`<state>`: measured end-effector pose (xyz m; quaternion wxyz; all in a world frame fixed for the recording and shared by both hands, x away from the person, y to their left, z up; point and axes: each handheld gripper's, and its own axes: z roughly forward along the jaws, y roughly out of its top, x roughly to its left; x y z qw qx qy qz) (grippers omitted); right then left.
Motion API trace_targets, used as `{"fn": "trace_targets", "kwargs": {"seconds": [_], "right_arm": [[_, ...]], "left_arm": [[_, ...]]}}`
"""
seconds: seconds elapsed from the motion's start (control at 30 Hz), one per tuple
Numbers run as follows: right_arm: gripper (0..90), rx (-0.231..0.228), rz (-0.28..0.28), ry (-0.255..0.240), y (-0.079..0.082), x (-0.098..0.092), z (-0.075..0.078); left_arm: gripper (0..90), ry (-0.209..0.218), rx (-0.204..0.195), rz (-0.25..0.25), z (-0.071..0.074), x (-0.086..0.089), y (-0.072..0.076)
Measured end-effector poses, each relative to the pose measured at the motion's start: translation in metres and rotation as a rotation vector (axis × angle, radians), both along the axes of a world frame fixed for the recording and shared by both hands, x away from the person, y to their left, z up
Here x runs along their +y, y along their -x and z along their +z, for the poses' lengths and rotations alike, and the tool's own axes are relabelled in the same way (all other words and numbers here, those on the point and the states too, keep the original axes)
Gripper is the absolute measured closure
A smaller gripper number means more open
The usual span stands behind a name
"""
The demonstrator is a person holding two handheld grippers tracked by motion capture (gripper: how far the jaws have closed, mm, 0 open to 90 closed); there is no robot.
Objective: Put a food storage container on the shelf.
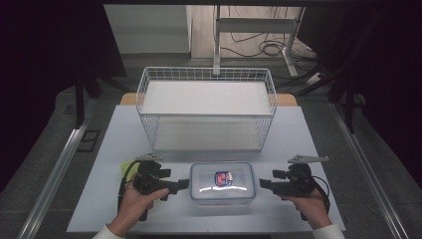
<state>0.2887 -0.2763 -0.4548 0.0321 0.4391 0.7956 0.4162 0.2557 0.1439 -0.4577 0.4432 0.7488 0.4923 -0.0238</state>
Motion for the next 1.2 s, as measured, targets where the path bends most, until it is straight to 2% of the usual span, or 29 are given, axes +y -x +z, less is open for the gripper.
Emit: {"fn": "trace_targets", "kwargs": {"seconds": [0.13, 0.23, 0.5, 0.57, 0.67, 0.73, 0.87, 1.2], "right_arm": [[25.4, -0.006, 0.003, 0.001, -0.001, 0.0, 0.0], [25.4, -0.004, 0.004, 0.003, -0.002, 0.001, -0.001], [25.3, -0.002, 0.014, 0.02, -0.003, 0.003, -0.003], [25.4, -0.003, 0.014, 0.02, -0.003, 0.003, -0.003], [25.4, -0.007, 0.015, 0.02, -0.003, 0.003, -0.004], [25.4, -0.007, 0.014, 0.02, -0.003, 0.003, -0.004], [25.4, -0.009, 0.015, 0.021, -0.003, 0.003, -0.004], [25.3, 0.008, 0.027, 0.002, -0.004, 0.006, -0.006]], "left_arm": [[9.7, 0.015, 0.017, -0.012, 0.0, -0.009, -0.004], [9.4, 0.027, 0.043, -0.022, -0.004, -0.017, -0.009], [8.5, 0.085, 0.164, -0.037, -0.022, -0.031, -0.02], [8.6, 0.088, 0.17, -0.039, -0.024, -0.032, -0.021], [8.7, 0.068, 0.175, -0.045, -0.028, -0.034, -0.022], [9.1, 0.083, 0.191, -0.047, -0.032, -0.036, -0.023], [9.7, 0.083, 0.213, -0.062, -0.038, -0.038, -0.024], [11.6, 0.084, 0.238, -0.074, -0.047, -0.041, -0.026]]}}
